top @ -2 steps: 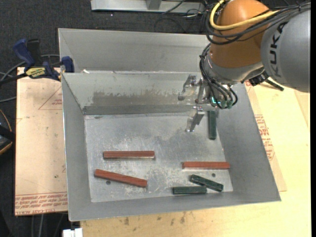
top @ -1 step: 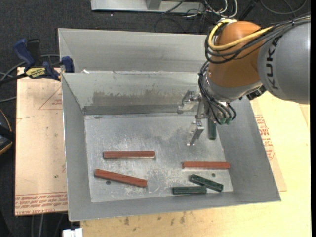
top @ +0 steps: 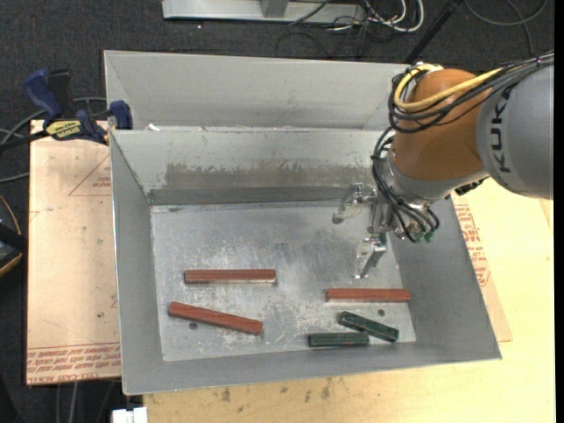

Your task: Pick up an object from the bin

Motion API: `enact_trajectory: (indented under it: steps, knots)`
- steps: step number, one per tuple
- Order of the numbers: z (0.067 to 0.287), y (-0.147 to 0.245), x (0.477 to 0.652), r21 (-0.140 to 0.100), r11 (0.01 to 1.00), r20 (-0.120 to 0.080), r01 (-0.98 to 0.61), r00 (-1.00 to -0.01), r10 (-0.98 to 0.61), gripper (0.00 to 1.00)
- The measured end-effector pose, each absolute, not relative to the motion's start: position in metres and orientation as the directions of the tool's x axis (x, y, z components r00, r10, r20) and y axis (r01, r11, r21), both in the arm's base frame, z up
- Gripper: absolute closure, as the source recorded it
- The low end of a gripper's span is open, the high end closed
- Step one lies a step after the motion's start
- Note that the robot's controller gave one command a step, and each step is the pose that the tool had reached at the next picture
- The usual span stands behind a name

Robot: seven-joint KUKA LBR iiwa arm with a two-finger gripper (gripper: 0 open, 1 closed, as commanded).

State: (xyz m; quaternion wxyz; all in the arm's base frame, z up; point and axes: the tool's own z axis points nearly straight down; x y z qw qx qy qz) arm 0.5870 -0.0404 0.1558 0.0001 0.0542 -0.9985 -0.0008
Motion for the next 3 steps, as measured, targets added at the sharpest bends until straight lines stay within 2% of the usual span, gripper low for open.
enact_trajectory:
  steps: [1,2,3]
  knots:
    - [0.137,-0.051,0.559,-0.003,0.995,-0.001,-0.103,-0.995,-0.103,0.0]
    - [0.078,-0.074,0.555,-0.001,0.992,-0.018,-0.126,-0.992,-0.126,1.0]
    - [0.078,-0.074,0.555,-0.001,0.992,-0.018,-0.126,-0.992,-0.126,1.0]
